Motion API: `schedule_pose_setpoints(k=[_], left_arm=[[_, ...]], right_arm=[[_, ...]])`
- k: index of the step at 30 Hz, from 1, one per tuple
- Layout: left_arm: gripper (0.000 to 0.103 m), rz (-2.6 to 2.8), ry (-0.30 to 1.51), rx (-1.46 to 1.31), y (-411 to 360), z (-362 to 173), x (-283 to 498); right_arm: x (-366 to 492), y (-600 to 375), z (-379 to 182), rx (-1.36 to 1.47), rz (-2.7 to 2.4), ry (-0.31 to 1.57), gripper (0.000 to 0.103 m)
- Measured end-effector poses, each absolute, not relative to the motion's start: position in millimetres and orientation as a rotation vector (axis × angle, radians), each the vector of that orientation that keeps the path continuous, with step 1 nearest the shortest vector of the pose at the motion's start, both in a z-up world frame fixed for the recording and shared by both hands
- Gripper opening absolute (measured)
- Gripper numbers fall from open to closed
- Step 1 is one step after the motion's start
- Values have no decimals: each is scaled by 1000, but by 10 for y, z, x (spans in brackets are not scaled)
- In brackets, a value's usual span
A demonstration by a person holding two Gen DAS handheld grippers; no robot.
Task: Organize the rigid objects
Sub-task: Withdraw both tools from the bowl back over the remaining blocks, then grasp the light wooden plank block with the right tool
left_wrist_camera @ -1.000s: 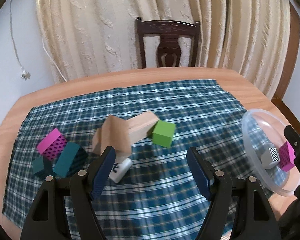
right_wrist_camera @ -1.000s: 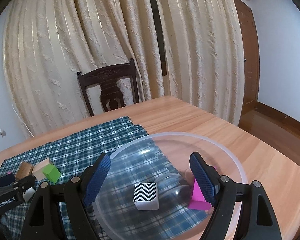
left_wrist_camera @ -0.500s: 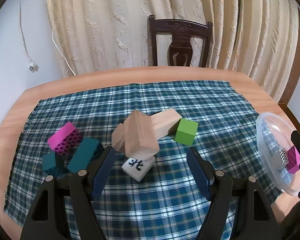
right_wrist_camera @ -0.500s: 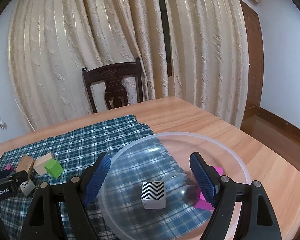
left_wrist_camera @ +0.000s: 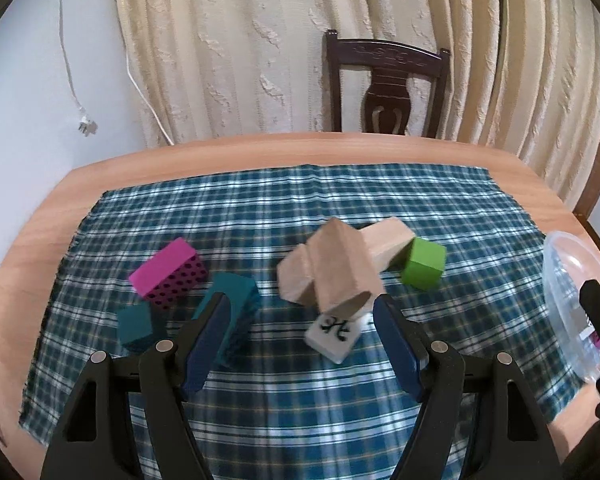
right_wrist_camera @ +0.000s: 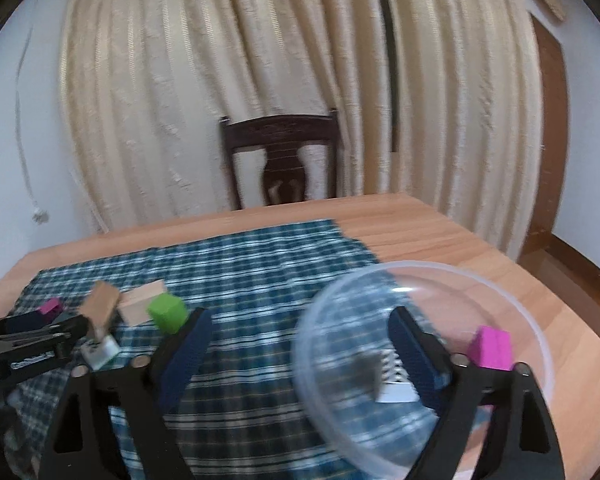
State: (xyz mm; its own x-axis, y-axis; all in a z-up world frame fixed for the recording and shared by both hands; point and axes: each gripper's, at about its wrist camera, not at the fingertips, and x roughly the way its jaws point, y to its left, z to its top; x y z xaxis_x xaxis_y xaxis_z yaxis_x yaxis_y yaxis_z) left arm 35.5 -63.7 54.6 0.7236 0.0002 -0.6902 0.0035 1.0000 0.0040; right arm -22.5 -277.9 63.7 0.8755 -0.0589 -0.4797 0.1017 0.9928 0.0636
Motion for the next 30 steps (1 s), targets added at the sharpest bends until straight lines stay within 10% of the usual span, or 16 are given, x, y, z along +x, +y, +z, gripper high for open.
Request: schedule_pose_setpoints(k=[30], left_arm=[[75, 149, 802, -142, 275, 515, 507]], right_arm=[[460, -1749, 298, -19, 330, 800, 96]])
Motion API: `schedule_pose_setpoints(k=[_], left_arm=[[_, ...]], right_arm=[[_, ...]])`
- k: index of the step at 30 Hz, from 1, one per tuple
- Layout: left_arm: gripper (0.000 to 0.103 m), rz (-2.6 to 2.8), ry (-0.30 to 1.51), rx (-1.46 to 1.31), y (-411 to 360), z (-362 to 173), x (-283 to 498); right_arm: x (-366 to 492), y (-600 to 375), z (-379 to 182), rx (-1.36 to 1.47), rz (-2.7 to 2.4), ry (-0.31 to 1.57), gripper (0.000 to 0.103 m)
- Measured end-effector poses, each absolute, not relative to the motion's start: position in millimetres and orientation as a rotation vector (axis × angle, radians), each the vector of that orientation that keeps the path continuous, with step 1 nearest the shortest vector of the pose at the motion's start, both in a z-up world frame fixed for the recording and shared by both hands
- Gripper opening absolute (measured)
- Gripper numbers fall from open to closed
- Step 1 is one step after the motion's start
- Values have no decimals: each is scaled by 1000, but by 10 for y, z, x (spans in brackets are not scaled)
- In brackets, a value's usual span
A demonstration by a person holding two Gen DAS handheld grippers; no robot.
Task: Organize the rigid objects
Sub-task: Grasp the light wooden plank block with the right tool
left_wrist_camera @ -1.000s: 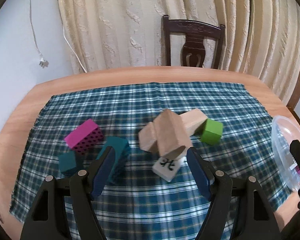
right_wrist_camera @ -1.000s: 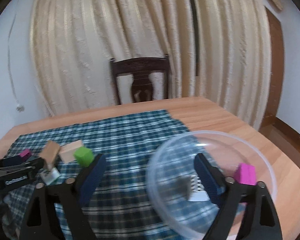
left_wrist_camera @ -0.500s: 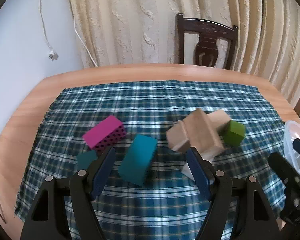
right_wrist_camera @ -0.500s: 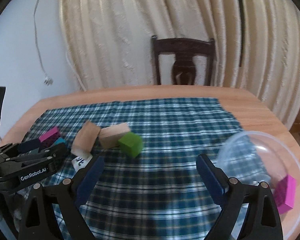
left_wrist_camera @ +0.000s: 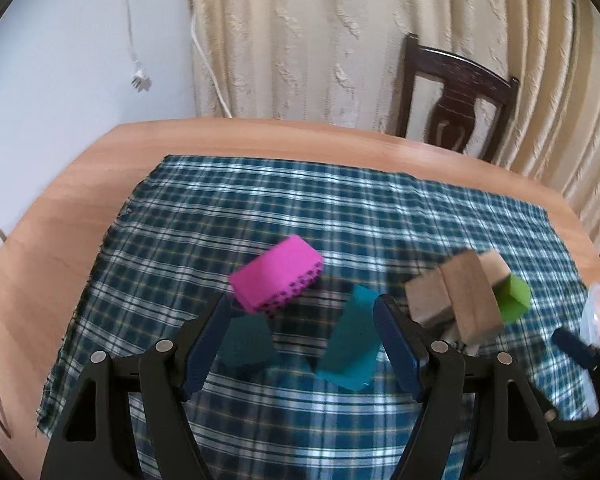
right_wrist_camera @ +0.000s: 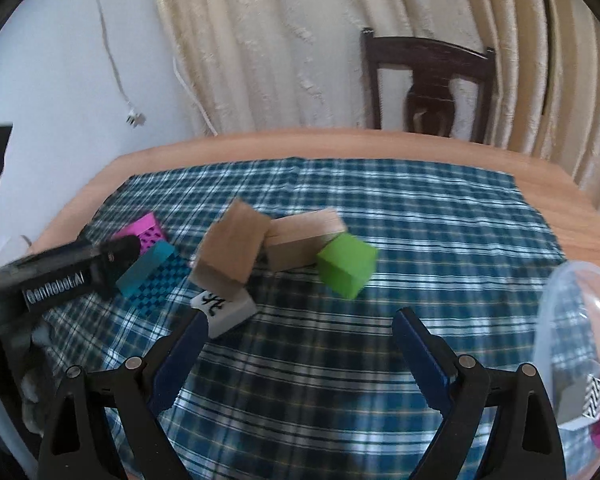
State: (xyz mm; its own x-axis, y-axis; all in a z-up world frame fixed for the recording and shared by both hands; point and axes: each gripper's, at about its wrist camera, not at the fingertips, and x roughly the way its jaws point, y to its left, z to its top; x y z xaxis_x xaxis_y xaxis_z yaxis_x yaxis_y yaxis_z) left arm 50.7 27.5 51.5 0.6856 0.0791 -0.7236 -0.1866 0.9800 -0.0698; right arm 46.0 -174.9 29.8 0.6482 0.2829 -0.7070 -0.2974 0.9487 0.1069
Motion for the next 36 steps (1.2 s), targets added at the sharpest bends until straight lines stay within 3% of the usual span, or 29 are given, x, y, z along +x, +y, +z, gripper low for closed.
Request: schedule_pose_setpoints(k=[11, 19, 23, 26, 36], left_arm=[[75, 190, 806, -215, 532, 538, 524], [75, 179, 811, -210, 506, 538, 520], [75, 182, 817, -208, 500, 521, 528], [75, 182, 822, -204, 487, 507, 534], [75, 153, 839, -168, 367, 436, 567]], right_arm=[[712, -1612, 359, 99, 395, 843, 95], [1013, -1544, 269, 194, 414, 930, 66], [1084, -1510, 245, 242, 453, 949, 57], [1073, -1458, 262, 236, 469, 941, 42], [958, -1629, 256, 264, 460, 928, 32]])
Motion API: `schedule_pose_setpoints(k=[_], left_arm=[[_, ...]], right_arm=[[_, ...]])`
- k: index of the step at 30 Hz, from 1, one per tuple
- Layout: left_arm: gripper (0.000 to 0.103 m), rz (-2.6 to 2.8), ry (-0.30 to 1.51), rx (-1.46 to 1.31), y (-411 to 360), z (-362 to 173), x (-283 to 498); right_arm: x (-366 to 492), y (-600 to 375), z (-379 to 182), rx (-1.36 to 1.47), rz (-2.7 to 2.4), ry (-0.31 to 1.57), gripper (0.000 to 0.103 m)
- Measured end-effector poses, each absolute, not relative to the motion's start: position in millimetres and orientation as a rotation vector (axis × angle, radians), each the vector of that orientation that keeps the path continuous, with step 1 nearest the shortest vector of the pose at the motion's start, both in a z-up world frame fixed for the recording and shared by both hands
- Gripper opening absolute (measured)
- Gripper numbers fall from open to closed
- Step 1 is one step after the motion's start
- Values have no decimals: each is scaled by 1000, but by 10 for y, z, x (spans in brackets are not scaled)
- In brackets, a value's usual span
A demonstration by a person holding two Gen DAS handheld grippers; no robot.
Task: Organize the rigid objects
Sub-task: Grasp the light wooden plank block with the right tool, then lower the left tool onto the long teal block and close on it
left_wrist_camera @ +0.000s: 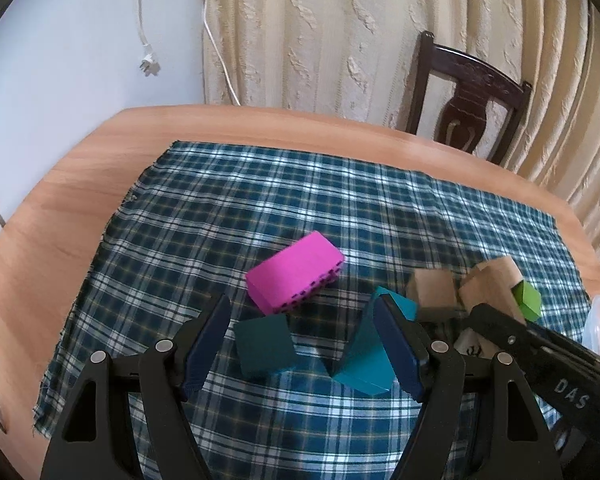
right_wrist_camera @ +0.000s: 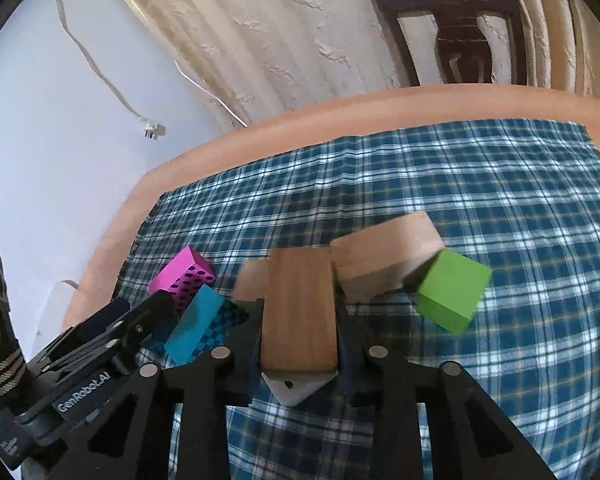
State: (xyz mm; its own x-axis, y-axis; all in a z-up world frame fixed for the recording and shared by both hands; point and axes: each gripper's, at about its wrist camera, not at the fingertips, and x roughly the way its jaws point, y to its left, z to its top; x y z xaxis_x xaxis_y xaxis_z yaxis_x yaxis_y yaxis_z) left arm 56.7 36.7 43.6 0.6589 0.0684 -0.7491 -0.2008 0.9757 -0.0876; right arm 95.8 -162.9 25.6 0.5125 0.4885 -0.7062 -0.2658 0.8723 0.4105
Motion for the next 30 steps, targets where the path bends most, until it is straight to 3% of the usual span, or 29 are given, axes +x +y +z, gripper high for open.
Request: schedule_pose_setpoints(k=[24, 28, 30], left_arm=[[75, 71, 815, -43, -13, 346, 552], [85, 48, 823, -36, -18, 337, 557], [86, 61, 827, -5, -33, 317, 581]], right_arm=[[826, -1754, 231, 228, 403, 910, 32], [835, -1776, 217, 243, 401, 916, 32], [836, -1778, 216, 238, 401, 917, 32]])
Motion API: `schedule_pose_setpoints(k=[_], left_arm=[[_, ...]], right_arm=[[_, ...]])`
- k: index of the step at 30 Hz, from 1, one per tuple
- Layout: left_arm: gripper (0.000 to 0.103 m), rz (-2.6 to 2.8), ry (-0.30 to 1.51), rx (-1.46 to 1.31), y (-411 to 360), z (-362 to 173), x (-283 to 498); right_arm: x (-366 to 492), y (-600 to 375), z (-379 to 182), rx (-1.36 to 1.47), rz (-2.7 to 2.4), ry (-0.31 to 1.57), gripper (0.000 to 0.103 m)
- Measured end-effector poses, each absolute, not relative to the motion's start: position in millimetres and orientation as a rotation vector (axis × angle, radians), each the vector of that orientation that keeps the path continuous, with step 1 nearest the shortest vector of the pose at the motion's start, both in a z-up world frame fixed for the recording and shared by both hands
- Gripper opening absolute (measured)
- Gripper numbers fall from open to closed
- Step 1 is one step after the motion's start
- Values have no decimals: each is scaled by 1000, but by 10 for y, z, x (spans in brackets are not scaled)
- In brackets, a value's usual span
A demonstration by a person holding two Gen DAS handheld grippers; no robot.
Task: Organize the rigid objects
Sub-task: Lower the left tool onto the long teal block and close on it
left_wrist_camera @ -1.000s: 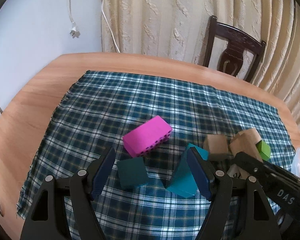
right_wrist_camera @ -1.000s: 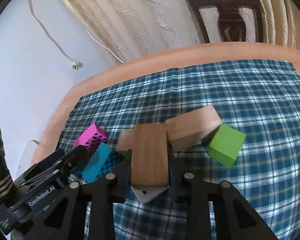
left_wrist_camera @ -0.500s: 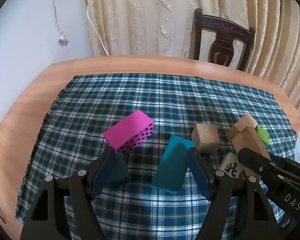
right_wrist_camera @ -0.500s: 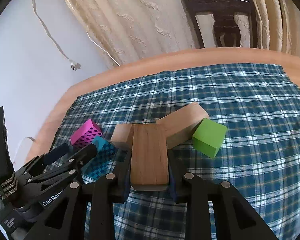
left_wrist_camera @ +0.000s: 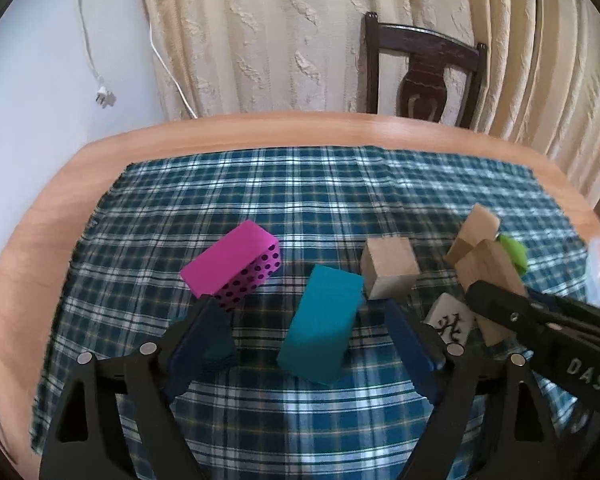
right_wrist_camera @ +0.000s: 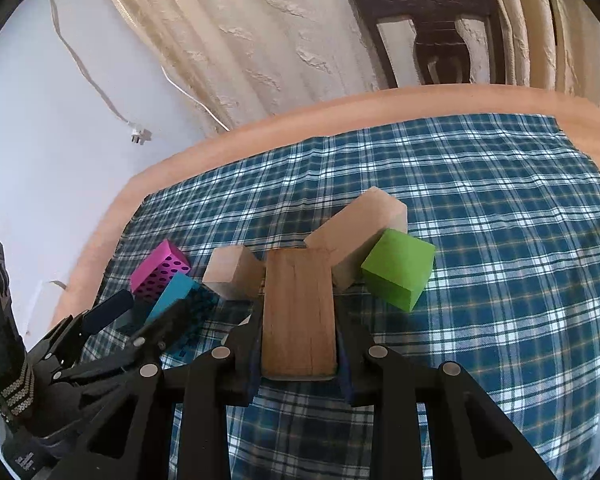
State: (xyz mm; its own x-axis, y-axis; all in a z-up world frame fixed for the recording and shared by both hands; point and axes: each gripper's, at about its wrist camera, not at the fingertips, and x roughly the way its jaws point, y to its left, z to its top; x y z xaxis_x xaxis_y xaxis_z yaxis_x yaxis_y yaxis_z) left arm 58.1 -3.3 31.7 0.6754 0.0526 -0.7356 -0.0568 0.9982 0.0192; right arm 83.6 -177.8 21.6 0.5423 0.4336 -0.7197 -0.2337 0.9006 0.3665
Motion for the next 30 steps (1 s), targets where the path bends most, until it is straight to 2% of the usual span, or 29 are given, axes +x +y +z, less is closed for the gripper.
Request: schedule_pose_setpoints(k=[8, 19, 30], left_arm=[[93, 122, 841, 29, -3, 254, 672], [93, 29, 828, -102, 232, 371, 580], [93, -17, 861, -48, 109, 344, 437]], right_arm=[[839, -1810, 217, 247, 402, 921, 32], [844, -1806, 217, 251, 399, 922, 32], [844, -1804, 211, 250, 399, 923, 32]])
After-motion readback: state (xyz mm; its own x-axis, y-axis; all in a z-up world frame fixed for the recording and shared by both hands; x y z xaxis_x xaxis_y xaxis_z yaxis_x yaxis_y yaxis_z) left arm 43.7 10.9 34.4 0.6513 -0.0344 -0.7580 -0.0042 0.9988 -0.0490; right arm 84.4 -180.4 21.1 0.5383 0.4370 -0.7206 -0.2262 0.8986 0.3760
